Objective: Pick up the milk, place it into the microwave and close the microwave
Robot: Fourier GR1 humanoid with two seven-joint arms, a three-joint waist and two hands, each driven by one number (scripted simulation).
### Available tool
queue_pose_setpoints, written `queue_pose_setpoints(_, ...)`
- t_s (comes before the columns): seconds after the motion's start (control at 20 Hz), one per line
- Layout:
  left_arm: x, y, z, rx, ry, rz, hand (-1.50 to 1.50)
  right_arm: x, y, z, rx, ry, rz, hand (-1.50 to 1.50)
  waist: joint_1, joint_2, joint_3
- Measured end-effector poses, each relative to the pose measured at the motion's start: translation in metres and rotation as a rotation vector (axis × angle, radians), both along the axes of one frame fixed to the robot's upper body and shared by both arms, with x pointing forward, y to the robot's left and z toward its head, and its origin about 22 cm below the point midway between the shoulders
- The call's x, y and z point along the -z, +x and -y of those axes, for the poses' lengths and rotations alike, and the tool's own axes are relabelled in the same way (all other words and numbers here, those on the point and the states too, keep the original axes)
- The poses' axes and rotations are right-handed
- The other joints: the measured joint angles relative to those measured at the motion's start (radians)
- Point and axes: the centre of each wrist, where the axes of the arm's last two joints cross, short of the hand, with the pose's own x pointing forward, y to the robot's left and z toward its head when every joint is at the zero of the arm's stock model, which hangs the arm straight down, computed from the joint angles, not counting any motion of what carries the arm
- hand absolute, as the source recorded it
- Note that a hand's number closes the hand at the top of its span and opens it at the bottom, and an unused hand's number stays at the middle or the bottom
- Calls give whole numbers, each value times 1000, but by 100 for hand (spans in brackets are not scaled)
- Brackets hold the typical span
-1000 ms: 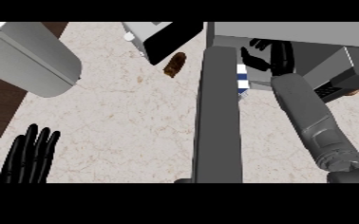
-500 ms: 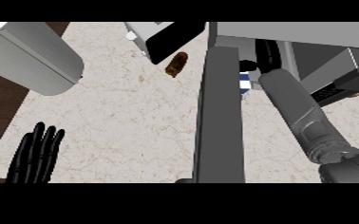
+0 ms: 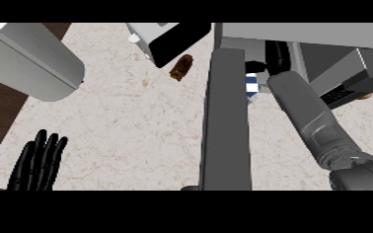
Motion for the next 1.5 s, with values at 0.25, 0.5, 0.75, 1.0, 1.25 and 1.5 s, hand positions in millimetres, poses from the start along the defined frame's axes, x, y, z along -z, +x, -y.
queue_pose_setpoints(0.25, 2, -2, 4, 4, 3, -9, -150, -3, 1, 7, 38, 18, 29, -150, -5, -2, 0)
queue_pose_setpoints(0.5, 0, -3, 6, 0, 8, -12, -150, -7, 1, 25, 65, 27, 67, -150, -13, -4, 0)
queue_pose_setpoints(0.75, -4, -10, 9, 0, 0, -21, -150, -11, 2, 40, 85, 41, 95, -150, -18, -8, 0)
queue_pose_setpoints(1.0, -3, -10, 13, -3, 3, -19, -150, -10, -2, 58, 56, 90, 85, -150, -25, -10, 0)
queue_pose_setpoints(1.25, 0, -11, 18, -16, 4, -18, -150, -4, -6, 65, 4, 174, 70, -150, -37, -15, -1)
queue_pose_setpoints(1.5, 3, -15, 21, -10, -2, -24, -150, 7, -13, 72, -64, 259, 60, -150, -40, -23, -6)
